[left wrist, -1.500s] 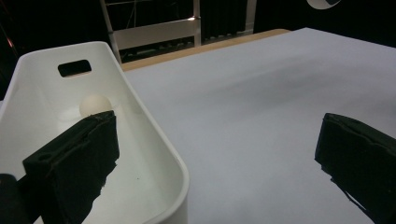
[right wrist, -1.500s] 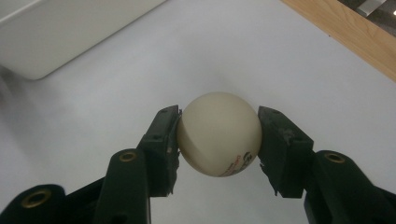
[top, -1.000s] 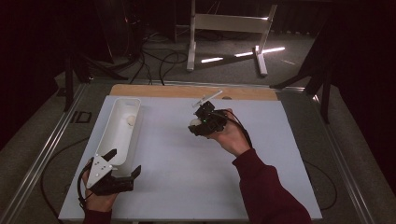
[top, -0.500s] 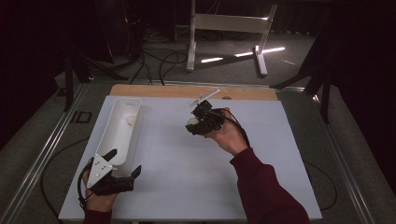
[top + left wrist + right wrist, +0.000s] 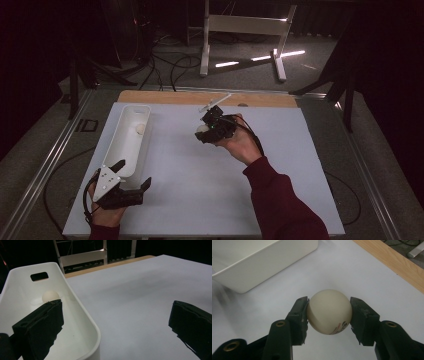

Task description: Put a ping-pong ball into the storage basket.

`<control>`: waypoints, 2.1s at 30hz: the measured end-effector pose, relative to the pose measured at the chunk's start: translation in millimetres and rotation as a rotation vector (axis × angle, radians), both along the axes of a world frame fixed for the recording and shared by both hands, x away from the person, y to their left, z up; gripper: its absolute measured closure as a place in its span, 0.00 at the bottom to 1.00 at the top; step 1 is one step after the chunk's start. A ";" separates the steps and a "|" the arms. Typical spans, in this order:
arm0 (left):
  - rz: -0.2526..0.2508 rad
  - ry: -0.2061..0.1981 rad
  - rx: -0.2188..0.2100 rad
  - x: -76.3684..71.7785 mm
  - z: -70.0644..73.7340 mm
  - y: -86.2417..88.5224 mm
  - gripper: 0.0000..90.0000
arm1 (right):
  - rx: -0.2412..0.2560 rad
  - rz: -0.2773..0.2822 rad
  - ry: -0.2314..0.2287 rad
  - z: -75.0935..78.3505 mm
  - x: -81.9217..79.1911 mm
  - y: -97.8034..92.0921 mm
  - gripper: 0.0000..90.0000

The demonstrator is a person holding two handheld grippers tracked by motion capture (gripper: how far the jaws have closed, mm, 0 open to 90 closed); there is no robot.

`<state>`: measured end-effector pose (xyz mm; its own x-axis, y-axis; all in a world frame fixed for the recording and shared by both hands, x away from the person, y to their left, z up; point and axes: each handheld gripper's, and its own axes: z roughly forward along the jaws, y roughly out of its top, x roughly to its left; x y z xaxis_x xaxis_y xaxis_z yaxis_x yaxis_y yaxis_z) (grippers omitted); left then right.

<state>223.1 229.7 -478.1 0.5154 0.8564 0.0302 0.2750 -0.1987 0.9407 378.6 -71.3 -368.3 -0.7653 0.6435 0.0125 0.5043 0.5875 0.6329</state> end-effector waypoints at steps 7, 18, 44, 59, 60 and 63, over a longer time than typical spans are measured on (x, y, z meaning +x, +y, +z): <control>-0.001 0.000 0.000 0.0 0.0 -0.2 0.00 | 0.002 0.003 0.002 0.2 0.9 3.4 0.56; -0.001 0.000 0.001 0.0 0.1 0.0 0.00 | 0.016 0.011 -0.003 2.7 3.8 7.4 0.56; 0.000 0.000 0.000 -0.1 0.2 0.4 0.00 | 0.038 0.032 0.005 9.9 7.0 28.0 0.56; -0.002 -0.001 -0.001 -0.2 0.1 0.3 0.00 | 0.048 0.066 -0.001 11.7 10.8 36.6 0.56; -0.001 -0.001 -0.001 -0.1 0.1 0.3 0.00 | 0.050 0.065 -0.001 11.9 10.7 37.6 0.56; -0.002 0.000 -0.001 -0.1 0.1 0.3 0.00 | 0.055 0.065 0.000 12.5 10.3 40.3 0.56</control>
